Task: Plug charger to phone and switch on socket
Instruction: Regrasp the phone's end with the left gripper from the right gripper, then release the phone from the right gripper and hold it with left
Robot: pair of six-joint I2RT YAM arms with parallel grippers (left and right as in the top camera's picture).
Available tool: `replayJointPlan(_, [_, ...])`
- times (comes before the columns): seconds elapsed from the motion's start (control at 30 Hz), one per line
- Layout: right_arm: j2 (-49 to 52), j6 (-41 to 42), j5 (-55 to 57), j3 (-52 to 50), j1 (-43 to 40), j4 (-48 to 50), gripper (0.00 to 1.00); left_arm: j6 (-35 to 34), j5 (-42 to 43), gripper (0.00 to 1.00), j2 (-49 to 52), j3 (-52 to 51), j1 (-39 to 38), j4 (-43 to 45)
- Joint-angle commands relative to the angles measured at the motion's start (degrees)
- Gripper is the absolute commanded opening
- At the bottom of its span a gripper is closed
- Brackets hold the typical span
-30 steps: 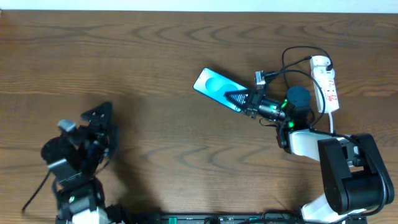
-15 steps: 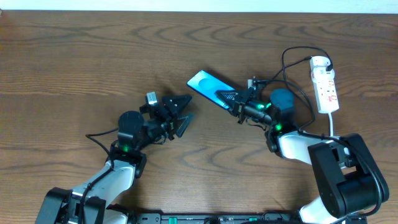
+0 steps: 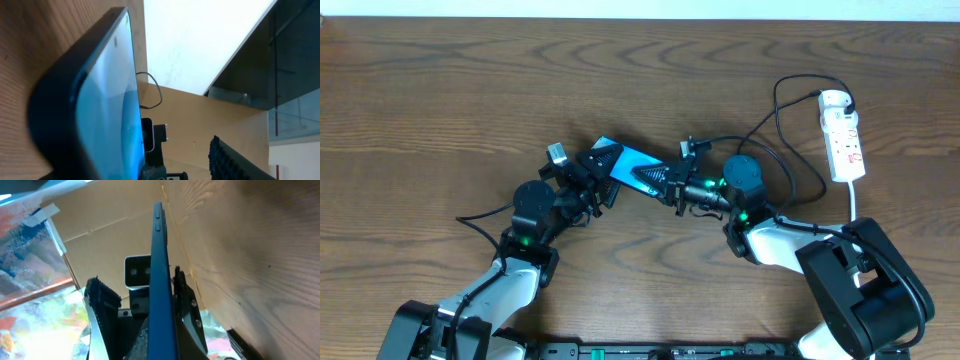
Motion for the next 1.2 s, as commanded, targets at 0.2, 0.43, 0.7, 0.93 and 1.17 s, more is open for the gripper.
replayJointPlan(0.2, [-1.33,-1.66,2.64,0.92,4.15,-0.15,0.02,0.24,-2.01,0.42,-0.02,0.57,-0.24,0.31])
replayJointPlan(0.43, [-1.33,-6.38,4.57,0.92,5.18,-0.31,0.02,0.24,-1.11,0.23,-0.02,0.57,-0.24,0.31])
replayJointPlan(0.7, [-1.33,-9.27,6.23,0.92,5.18,-3.85,0.05,-0.20,1.01,0.08,-0.02,0.57,-0.24,0.28])
replayJointPlan(0.93, [-1.33,-16.59,6.25,0.92,4.48,-7.02,0.28,-0.15,0.79,0.08,-0.02,0.57,-0.22,-5.03])
replayJointPlan(1.17, [-1.33,-40.83,6.21,0.90,-2.27,-12.39,0.40,-0.20,-0.68,0.08,-0.02,0.57,-0.22,-23.67])
